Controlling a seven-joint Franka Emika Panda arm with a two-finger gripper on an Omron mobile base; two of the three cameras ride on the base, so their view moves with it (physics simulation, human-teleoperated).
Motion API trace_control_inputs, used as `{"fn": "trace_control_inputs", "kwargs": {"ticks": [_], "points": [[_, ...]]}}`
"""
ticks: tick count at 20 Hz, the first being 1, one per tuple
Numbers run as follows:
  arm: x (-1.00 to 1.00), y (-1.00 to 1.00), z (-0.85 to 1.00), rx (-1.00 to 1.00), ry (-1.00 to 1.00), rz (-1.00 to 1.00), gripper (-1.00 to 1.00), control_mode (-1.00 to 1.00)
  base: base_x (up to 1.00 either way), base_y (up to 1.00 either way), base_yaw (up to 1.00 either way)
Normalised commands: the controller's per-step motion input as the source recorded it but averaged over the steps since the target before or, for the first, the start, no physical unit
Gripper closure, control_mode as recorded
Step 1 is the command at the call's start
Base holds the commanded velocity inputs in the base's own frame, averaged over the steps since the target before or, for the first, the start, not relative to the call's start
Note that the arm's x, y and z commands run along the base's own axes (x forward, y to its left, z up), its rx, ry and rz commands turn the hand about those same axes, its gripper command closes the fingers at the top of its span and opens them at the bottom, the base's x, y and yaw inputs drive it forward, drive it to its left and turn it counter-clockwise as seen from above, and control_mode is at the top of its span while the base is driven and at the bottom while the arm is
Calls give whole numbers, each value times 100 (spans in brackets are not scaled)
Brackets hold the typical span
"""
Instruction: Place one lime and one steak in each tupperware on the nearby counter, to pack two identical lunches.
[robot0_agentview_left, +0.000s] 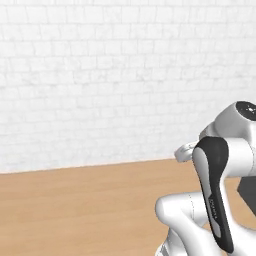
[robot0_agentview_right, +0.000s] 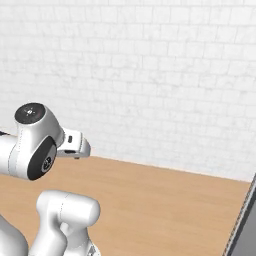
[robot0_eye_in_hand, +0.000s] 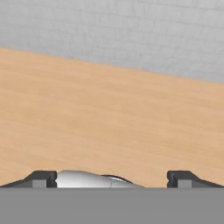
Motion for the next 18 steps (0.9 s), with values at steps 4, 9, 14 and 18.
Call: {"fn": "trace_control_inputs", "kwargs": {"ticks": [4, 9, 14, 18], "points": [[0, 0, 0, 0, 0, 0, -100, 100, 100, 3, -44], [0, 0, 0, 0, 0, 0, -100, 100, 94, 0, -52], [0, 0, 0, 0, 0, 0, -100, 100, 75, 0, -56], [0, 0, 0, 0, 0, 0, -100, 100, 48, -6, -59]]}}
